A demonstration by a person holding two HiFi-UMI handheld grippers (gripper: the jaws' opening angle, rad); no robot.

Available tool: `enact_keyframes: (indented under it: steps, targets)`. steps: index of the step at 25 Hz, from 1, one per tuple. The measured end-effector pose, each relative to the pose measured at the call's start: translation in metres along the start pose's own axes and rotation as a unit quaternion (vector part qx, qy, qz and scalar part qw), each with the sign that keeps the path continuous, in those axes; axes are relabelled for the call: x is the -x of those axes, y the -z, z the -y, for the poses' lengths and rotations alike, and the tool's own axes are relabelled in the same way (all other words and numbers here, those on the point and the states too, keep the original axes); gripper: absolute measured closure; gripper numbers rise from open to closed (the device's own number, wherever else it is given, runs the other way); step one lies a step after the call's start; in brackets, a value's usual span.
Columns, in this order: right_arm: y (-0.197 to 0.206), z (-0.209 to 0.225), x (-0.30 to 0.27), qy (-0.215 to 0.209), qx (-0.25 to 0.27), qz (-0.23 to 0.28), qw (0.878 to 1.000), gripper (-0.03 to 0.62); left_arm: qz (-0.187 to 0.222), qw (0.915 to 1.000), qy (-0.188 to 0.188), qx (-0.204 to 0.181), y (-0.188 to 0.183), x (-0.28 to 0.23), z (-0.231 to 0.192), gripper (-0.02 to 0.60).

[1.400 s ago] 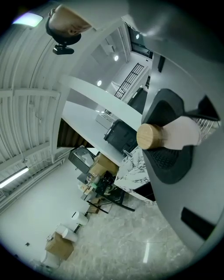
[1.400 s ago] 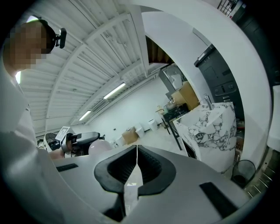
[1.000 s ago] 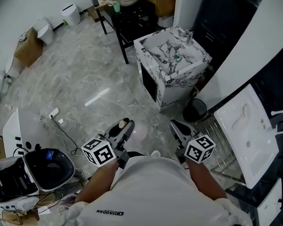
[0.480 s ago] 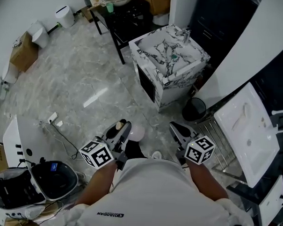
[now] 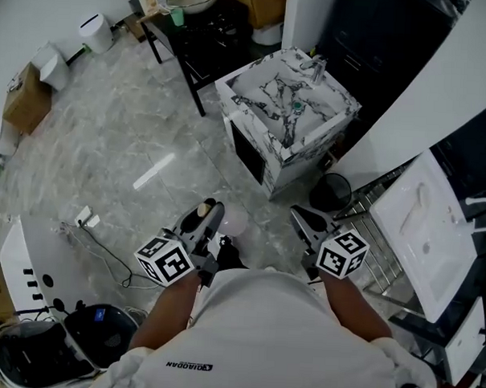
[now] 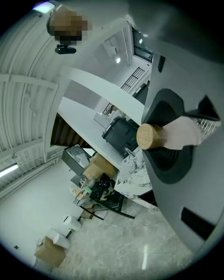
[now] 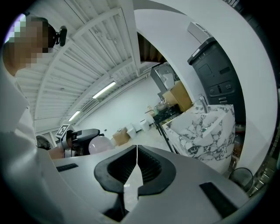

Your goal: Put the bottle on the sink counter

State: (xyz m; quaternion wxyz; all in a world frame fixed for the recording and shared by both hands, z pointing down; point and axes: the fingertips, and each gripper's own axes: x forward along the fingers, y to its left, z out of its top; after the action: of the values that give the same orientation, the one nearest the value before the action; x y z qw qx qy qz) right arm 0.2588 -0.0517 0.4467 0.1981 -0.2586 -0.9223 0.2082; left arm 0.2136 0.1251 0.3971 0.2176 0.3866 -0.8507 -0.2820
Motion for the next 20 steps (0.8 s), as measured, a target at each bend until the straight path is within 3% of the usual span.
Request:
enact_keyframes:
  steps: [20]
  targets:
    - [-0.070,0.004,-0.195,0.048,0.011,-0.004,0.999,0.553,-0.009,0.9992,0.040,-0.003,-0.148,-0.060,-0.160,0.447]
